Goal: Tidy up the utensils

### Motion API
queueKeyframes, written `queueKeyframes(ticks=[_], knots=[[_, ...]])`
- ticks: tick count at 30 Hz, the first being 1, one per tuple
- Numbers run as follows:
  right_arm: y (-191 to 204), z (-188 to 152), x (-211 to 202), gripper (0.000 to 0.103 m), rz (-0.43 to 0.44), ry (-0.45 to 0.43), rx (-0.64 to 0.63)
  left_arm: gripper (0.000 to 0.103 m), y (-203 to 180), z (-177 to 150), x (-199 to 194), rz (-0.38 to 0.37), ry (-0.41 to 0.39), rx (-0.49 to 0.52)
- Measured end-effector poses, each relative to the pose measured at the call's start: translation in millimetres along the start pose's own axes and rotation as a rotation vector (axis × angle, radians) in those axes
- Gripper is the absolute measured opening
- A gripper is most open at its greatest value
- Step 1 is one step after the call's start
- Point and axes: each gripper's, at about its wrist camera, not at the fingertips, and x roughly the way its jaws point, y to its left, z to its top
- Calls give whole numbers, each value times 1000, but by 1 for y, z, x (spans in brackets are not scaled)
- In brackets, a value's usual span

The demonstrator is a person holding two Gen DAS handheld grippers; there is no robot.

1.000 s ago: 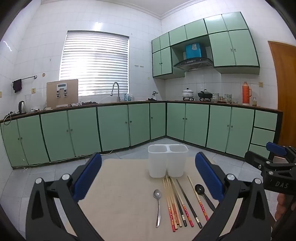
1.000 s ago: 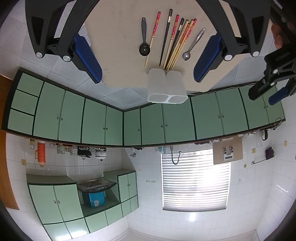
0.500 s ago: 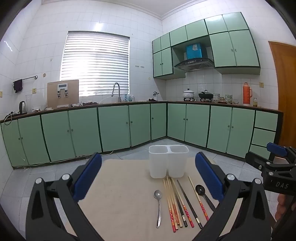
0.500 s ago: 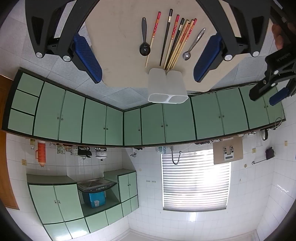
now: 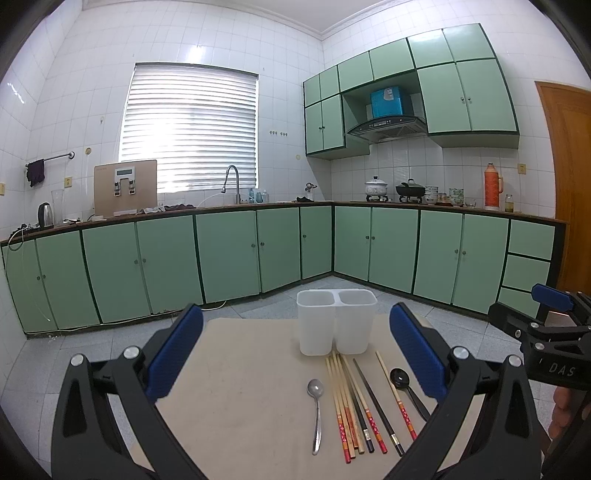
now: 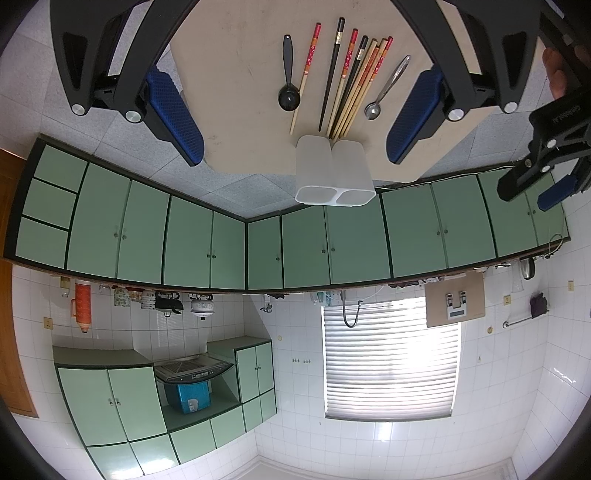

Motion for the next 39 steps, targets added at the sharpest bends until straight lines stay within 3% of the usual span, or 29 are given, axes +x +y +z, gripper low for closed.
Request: queueKeyframes(ticks=[39], knots=[[3,-2,-1,97,0,1,1,98,-6,-4,-4,4,-5,5]])
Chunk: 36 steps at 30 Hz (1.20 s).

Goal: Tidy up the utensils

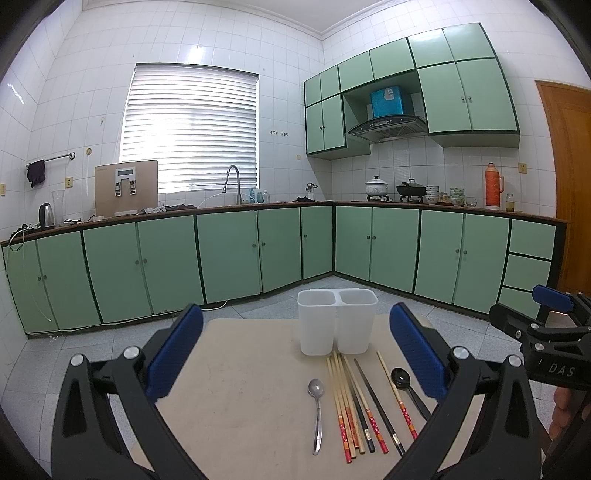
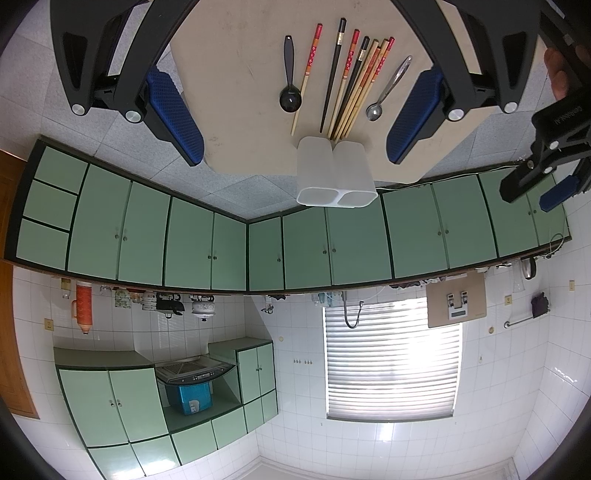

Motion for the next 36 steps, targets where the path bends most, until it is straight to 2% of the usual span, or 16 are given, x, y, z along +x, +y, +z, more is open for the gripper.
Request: queueKeyframes(ticks=[18,23,30,34,36], knots=[[2,0,-1,97,-2,6,1,98,1,-3,1,0,3,1],[-6,-6,12,97,-25,37,-2,98,7,-12,11,14,30,7],[-19,-21,53,96,-97,154,-35,98,17,-27,51,49,157,38],[-24,-31,81,89,-92,251,-43,98,24,-42,80,78,259,52],[-26,-37,99,87,-80,303,-40,98,27,-52,98,70,325,52]])
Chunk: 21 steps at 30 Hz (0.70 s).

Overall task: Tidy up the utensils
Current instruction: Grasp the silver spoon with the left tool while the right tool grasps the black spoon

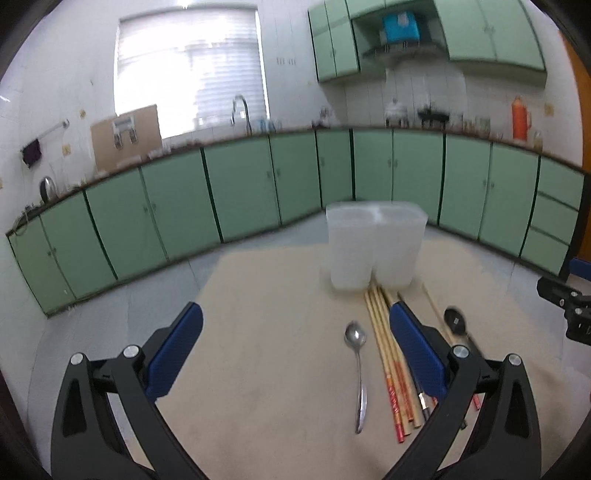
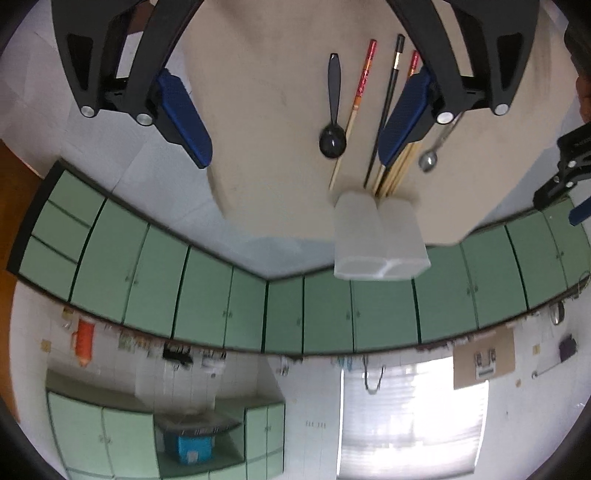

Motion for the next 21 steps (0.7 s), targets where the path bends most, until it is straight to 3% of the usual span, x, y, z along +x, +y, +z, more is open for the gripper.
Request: queueKeyframes(ticks=[11,21], knots=[[12,-4,98,68,103,229,-38,98,-16,-8,100,-64,265,30],[10,-6,139,55,192,339,-12,95,-33,-9,139,-92,349,58]])
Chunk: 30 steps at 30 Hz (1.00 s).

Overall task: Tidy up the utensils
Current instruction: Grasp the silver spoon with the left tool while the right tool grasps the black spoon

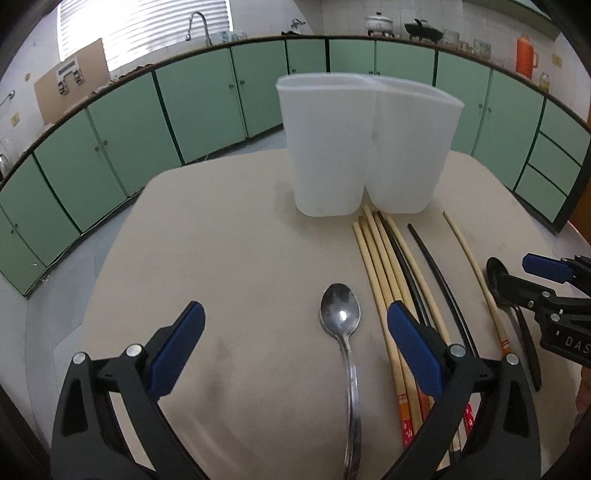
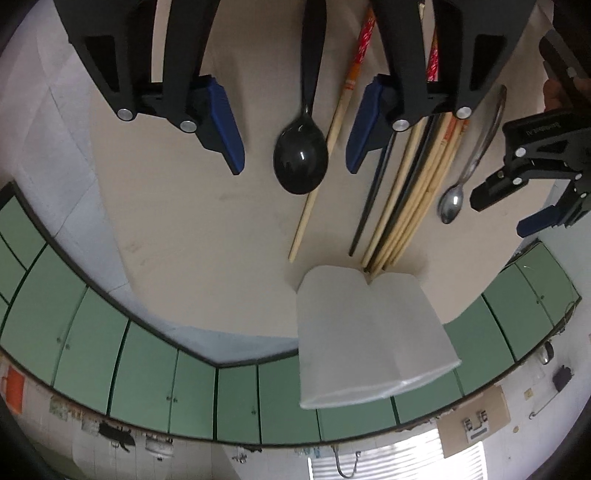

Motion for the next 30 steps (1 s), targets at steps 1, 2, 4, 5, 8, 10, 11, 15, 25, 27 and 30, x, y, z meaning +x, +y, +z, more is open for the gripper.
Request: queueKeyframes(ticks=[1,2,4,5,8,10,11,15,25,27,30], knots=[[-1,0,2,55,5,3,2,95,-2,0,3,0,4,2],[-2,1,4,53,9,6,2,94,-2,0,6,1,10,3],[-2,1,6,51,10,13,-4,91,-2,1,11,-3,21,3],[-2,2,7,48,9,16,-5,89,-4,-1,12,-4,27,3],[-5,3,10,44,13,23,-2,85,-5,-1,16,-7,41,2],[-5,4,12,41,23,25,0,84,-7,-1,18,-13,47,-3],[-5,5,12,39,26,24,0,84,-8,-1,18,-16,49,-4],[-7,7,10,34,2,22,-13,84,-8,0,19,-23,55,-7],[-22,9,14,39,-44,32,25,73,-10,3,31,-63,91,-43],[-23,10,16,39,-42,34,27,70,-11,5,32,-65,90,-39],[-24,12,18,36,-39,41,33,54,-14,7,31,-77,84,-42]])
